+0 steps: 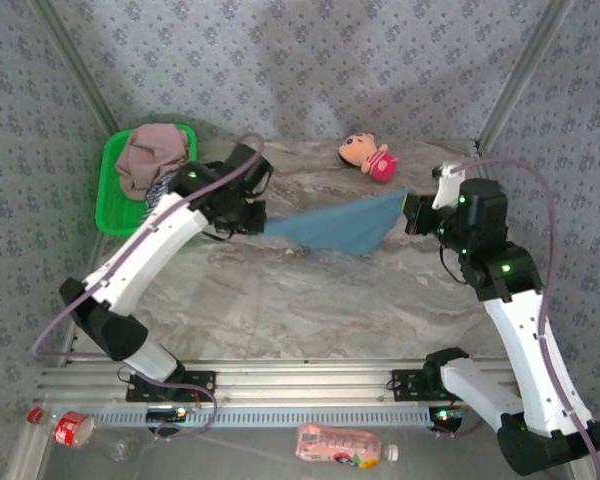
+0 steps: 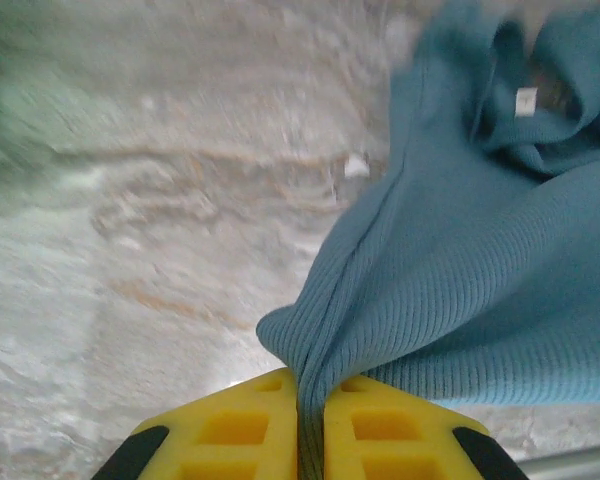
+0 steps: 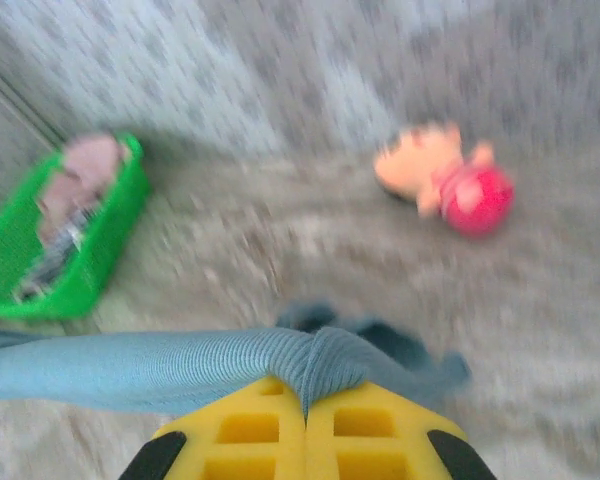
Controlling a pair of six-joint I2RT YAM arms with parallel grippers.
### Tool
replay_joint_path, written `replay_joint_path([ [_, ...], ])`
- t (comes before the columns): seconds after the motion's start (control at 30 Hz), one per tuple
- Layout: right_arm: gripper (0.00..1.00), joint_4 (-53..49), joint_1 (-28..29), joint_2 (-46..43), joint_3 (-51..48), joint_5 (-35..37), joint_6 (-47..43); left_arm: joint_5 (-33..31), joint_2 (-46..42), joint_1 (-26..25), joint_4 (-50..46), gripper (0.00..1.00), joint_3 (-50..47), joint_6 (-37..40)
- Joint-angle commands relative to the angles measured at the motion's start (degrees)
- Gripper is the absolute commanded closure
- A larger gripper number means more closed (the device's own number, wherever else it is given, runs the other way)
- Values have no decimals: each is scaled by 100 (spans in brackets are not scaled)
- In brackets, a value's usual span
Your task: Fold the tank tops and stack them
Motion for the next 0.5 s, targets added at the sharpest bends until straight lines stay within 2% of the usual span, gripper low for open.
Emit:
replay_joint_path([
  [0.0,100,1014,-51,-35,552,-130,-265,-711,-247,30,-706,88,856,449],
  [0.23,100,1561,-71,138,1369,26,-539,-1496,-288,280,-954,87,2437,924],
  [0.37,100,1855,-81,538,1534,-45,-541,-1277,-146,597,-459,87,2571,1173],
  [0.47,100,2064,-86,1163,1756,-121,-444,-1039,216,919,-59,87,2748,1308],
])
